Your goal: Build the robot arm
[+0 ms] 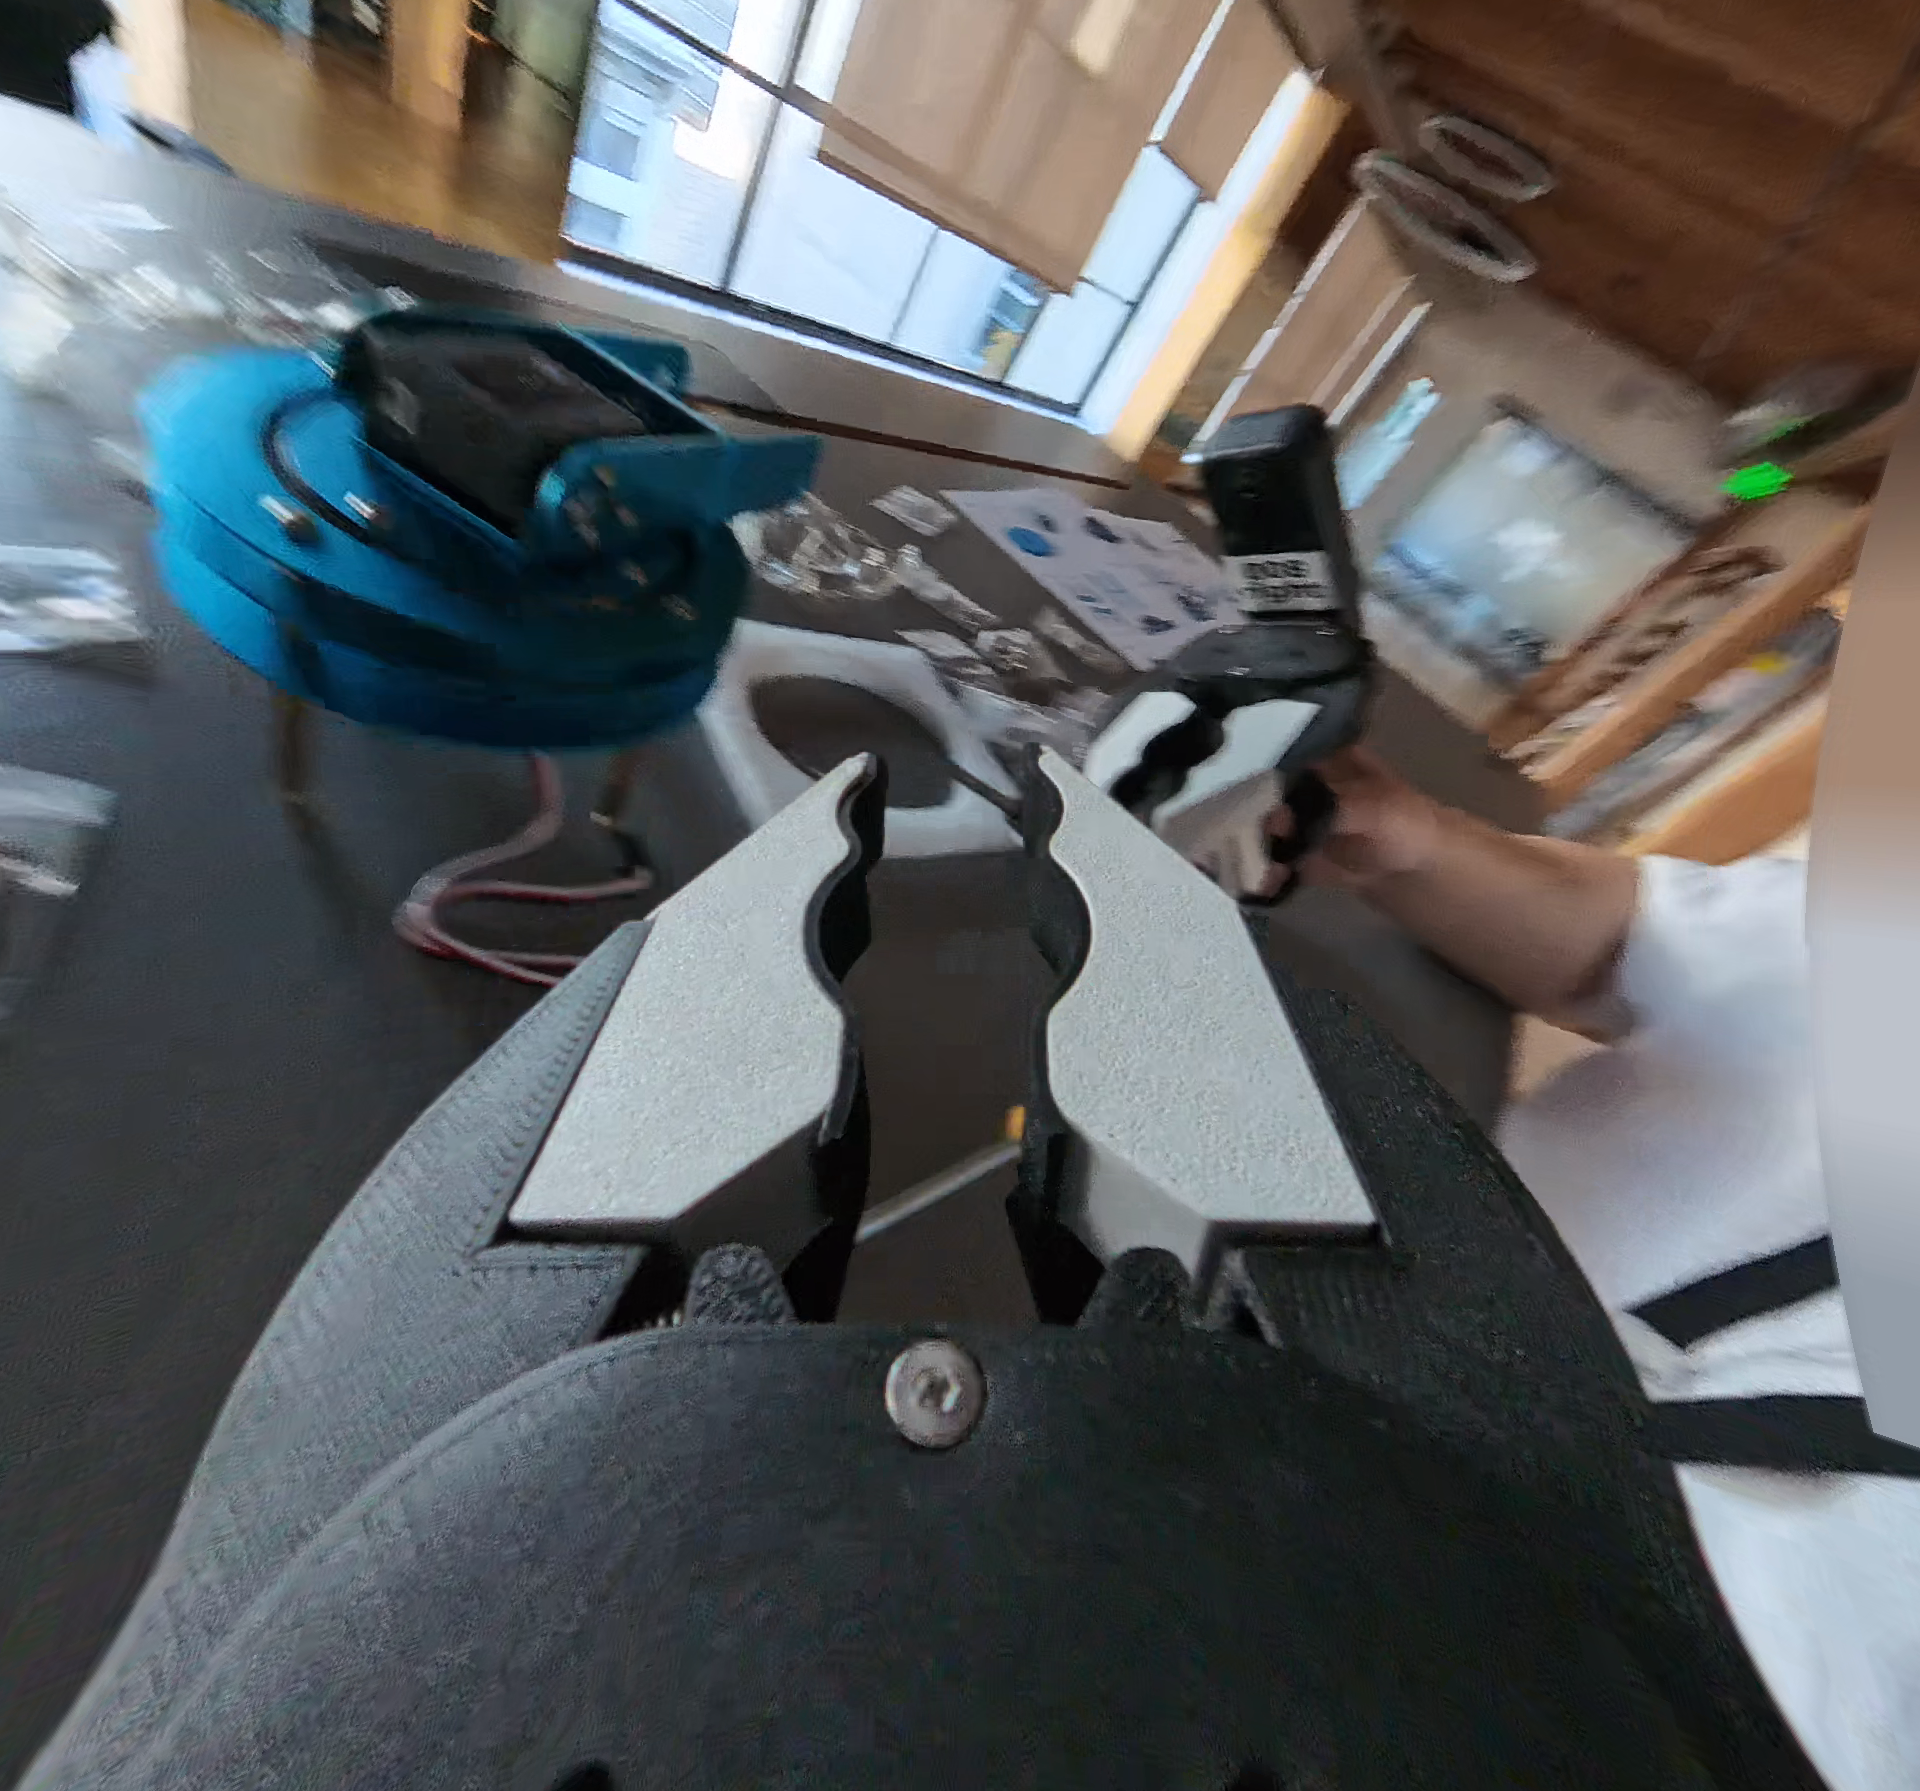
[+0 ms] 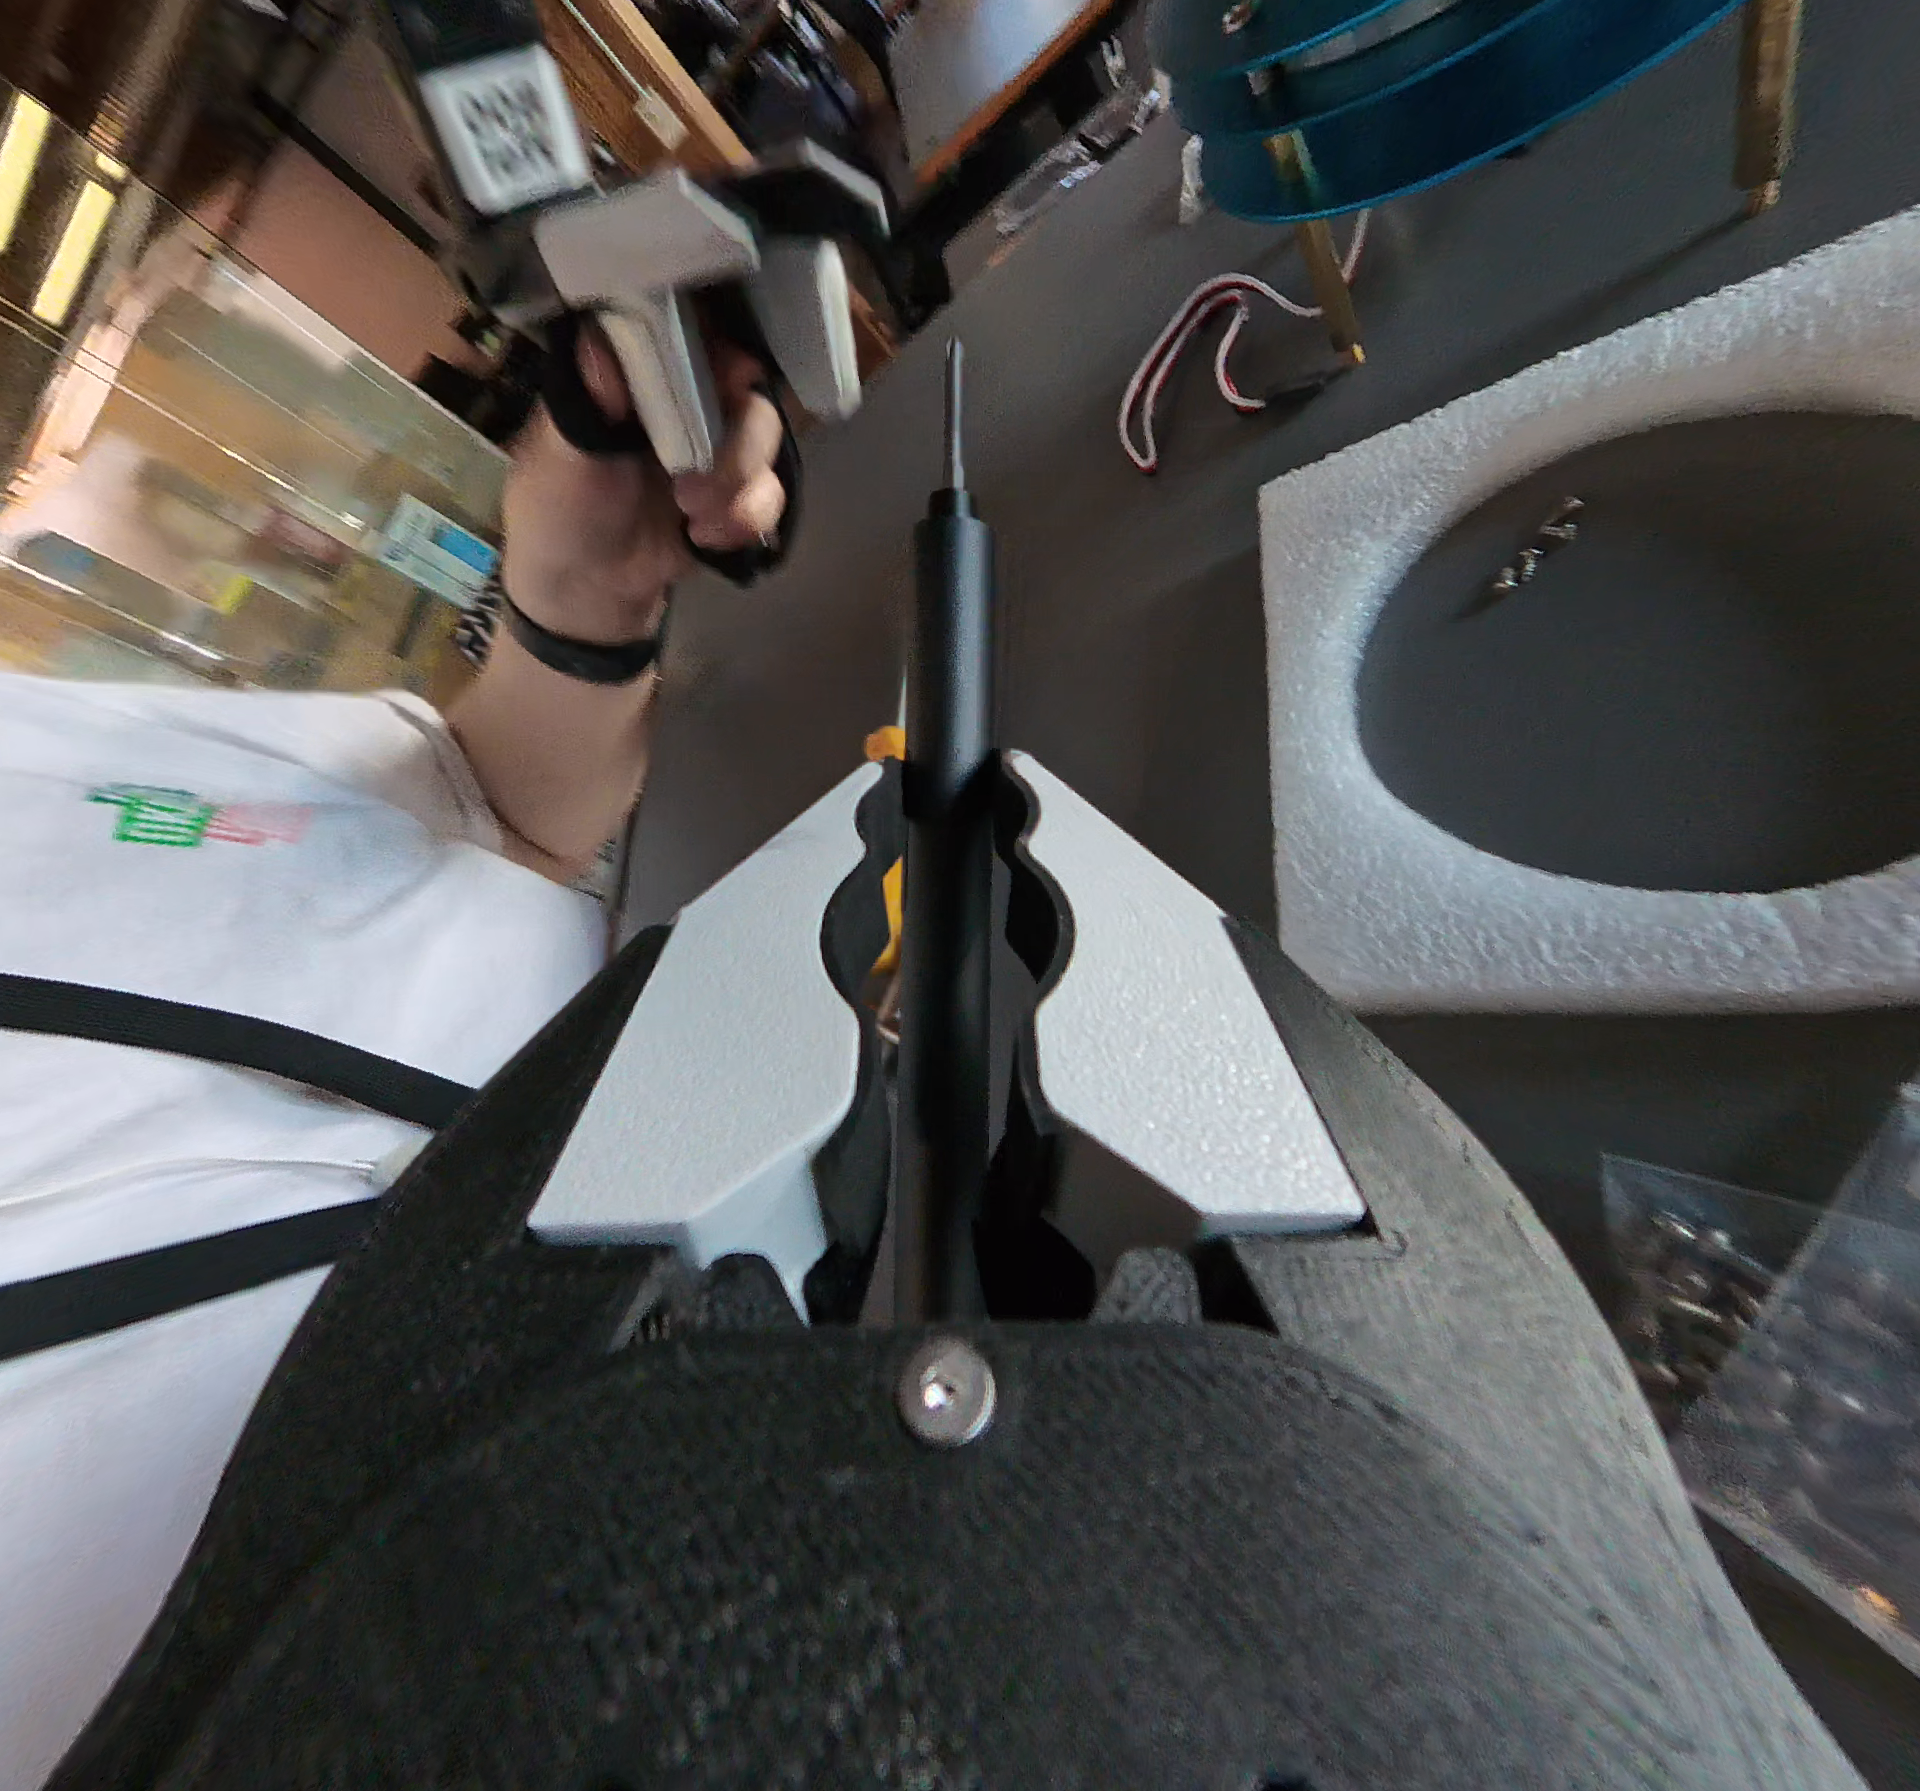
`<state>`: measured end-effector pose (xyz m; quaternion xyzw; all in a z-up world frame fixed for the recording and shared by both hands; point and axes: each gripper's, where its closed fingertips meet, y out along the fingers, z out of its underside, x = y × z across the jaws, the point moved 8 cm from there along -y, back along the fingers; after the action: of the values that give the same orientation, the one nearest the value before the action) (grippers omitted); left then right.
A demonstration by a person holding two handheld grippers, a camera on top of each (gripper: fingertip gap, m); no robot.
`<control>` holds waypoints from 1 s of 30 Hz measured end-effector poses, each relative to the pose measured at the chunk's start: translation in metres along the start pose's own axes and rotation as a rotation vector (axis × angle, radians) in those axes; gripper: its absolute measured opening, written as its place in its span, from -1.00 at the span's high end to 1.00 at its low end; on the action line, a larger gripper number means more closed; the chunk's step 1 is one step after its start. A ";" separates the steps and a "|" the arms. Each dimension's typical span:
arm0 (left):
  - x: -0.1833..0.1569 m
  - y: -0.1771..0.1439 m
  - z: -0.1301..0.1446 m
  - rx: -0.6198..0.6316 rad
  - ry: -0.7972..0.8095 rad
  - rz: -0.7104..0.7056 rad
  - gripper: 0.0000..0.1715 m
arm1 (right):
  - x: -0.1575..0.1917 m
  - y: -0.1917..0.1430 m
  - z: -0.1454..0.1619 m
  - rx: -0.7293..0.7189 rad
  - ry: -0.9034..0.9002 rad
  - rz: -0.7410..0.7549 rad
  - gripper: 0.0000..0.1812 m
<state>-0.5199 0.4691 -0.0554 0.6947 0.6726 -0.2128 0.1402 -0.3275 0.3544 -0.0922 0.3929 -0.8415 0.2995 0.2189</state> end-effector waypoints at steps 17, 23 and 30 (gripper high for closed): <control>-0.063 0.045 0.051 0.055 -0.228 0.214 0.49 | 0.029 0.022 -0.030 -0.321 0.309 -0.421 0.83; -0.062 0.046 0.057 0.002 -0.306 0.274 0.68 | 0.037 0.028 -0.032 -0.417 0.354 -0.425 0.84; -0.052 0.049 0.055 -0.003 -0.319 0.239 0.57 | 0.027 0.034 -0.029 -0.460 0.460 -0.418 0.83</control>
<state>-0.4778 0.3948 -0.0825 0.7268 0.5549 -0.3013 0.2704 -0.3662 0.3774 -0.0662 0.4192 -0.7173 0.1321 0.5406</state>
